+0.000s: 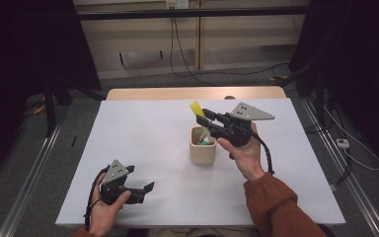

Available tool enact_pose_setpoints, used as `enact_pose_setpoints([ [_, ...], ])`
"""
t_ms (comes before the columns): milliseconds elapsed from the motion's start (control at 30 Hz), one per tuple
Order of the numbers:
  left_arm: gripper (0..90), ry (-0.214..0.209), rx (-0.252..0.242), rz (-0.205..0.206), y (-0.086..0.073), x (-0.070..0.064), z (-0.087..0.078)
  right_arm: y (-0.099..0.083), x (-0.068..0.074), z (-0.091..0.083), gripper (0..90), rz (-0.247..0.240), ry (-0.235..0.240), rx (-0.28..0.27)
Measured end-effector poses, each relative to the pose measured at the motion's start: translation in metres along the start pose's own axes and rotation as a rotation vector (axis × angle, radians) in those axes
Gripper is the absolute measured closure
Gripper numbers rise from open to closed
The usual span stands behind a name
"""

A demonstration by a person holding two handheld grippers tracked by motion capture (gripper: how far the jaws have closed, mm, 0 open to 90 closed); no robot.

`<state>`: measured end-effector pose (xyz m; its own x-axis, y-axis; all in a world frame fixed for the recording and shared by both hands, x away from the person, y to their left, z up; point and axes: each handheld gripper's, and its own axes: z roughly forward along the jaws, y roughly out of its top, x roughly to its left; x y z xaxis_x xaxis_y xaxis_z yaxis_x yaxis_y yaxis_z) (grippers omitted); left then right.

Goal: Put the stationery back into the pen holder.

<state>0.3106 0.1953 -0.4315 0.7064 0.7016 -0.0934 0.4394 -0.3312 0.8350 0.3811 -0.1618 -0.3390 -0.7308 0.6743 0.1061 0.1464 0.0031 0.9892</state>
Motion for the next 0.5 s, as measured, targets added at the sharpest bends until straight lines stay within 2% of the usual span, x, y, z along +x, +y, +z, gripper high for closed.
enact_pose_setpoints([
  [267,7.8,0.000,-0.004,-0.001,0.000,0.001,0.000,-0.009,-0.008,0.014,67.8,0.005,-0.014,0.007],
  [500,7.8,-0.004,-0.003,0.000,0.000,0.000,0.000,-0.016,-0.010,0.017,67.7,-0.005,-0.015,0.015],
])
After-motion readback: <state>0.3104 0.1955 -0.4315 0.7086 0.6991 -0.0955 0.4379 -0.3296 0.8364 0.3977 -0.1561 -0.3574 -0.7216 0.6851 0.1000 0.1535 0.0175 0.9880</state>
